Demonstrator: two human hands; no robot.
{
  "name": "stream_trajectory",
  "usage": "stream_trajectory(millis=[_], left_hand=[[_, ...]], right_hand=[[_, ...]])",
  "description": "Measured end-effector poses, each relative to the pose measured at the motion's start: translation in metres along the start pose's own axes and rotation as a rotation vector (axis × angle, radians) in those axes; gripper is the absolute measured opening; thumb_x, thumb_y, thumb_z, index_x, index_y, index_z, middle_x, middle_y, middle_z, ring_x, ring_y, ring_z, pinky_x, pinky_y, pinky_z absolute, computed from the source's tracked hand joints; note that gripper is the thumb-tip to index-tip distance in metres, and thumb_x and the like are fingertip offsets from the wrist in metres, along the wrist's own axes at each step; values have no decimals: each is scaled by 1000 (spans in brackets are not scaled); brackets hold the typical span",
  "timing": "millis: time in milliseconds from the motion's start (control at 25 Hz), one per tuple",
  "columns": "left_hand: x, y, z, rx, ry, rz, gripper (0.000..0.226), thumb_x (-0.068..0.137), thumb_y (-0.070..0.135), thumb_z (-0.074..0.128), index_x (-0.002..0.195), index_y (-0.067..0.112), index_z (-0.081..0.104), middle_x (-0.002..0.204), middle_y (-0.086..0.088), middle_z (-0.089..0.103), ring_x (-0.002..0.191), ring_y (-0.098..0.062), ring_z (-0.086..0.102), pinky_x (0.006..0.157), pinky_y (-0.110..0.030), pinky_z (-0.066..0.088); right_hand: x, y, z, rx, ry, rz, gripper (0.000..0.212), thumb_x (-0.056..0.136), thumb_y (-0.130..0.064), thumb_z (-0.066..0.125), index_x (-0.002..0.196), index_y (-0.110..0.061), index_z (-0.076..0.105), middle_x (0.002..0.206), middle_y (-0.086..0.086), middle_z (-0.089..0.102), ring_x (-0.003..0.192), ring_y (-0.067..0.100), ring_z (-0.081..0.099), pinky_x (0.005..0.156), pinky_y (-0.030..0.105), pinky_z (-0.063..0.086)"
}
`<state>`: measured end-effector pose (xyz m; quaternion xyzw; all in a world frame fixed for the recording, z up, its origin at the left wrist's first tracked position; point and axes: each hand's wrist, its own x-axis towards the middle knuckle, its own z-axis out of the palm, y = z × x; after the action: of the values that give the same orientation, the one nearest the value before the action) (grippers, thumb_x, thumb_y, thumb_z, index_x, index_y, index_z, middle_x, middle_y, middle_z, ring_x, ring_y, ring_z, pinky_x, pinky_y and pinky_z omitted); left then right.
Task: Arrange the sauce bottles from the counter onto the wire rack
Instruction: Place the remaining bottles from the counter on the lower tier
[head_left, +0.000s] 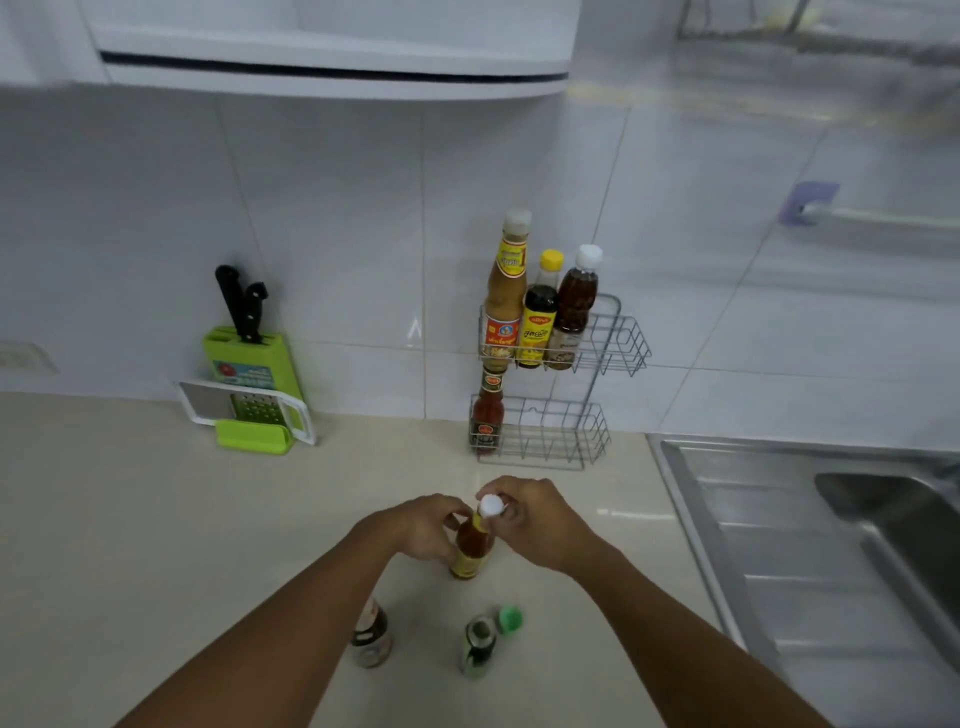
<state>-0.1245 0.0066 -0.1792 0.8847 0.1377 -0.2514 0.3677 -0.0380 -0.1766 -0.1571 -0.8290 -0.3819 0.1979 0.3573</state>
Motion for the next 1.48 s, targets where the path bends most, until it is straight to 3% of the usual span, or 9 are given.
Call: stream_trajectory(millis=[240,480,640,720,920,1080,1200,1320,1480], left_hand=[[-40,38,-15,-375,399,286,51,63,31,89,107,38,64,90,10,70,76,-1,65,72,-28,55],[-68,84,-42,-325,274,364,37,65,14,79,98,25,66,72,-1,65,58,-16,62,55,-35,54],[-54,92,-38,537,960,315,58,52,46,82,104,32,61,81,8,72,64,-16,68,55,-31,54],[-50,97,-37,690,1098,327,64,47,47,86,103,30,61,79,7,72,61,-16,68,53,-28,51],[-50,103,-47,-245,302,214,60,58,36,81,113,39,59,93,5,68,72,-12,67,63,-33,60],[-33,105,-37,184,579,156,66,63,47,76,123,41,51,110,8,67,93,-14,66,78,-33,58],[-18,107,-26,526,864,207,58,69,46,72,119,37,46,110,8,71,93,-16,70,76,-30,53],[-1,111,-37,260,634,106,59,63,48,74,117,37,52,107,11,67,92,-16,67,79,-30,55],[30,107,-50,-157,322,112,66,52,47,82,111,38,53,100,11,66,87,-10,67,73,-33,61]], right_hand=[[-15,-54,-75,440,223,-45,20,85,-9,81,103,-13,73,85,13,78,72,30,78,70,39,65],[-22,-81,-119,-228,262,-323,12,97,-35,42,98,-29,52,67,-8,56,58,10,53,53,31,40],[-10,-72,-113,28,324,123,21,103,-25,33,89,-18,47,62,-1,49,51,14,44,48,30,31],[-6,-71,-114,270,241,328,27,100,-28,33,81,-14,46,59,-1,41,46,13,35,47,25,25],[-4,-66,-134,15,293,-63,23,99,-38,40,97,-28,61,70,-4,63,59,8,55,54,27,40],[13,-43,-122,-31,273,70,25,101,-25,34,97,-19,58,68,-2,52,57,8,48,51,28,36],[17,-30,-116,514,185,482,24,101,-22,38,80,-13,45,56,1,33,40,13,27,43,22,22],[21,-14,-106,975,120,424,29,100,-31,59,80,-14,45,54,1,33,41,14,28,41,25,29],[33,4,-85,884,43,233,38,89,-31,73,114,-3,67,88,17,75,62,26,67,67,43,60]])
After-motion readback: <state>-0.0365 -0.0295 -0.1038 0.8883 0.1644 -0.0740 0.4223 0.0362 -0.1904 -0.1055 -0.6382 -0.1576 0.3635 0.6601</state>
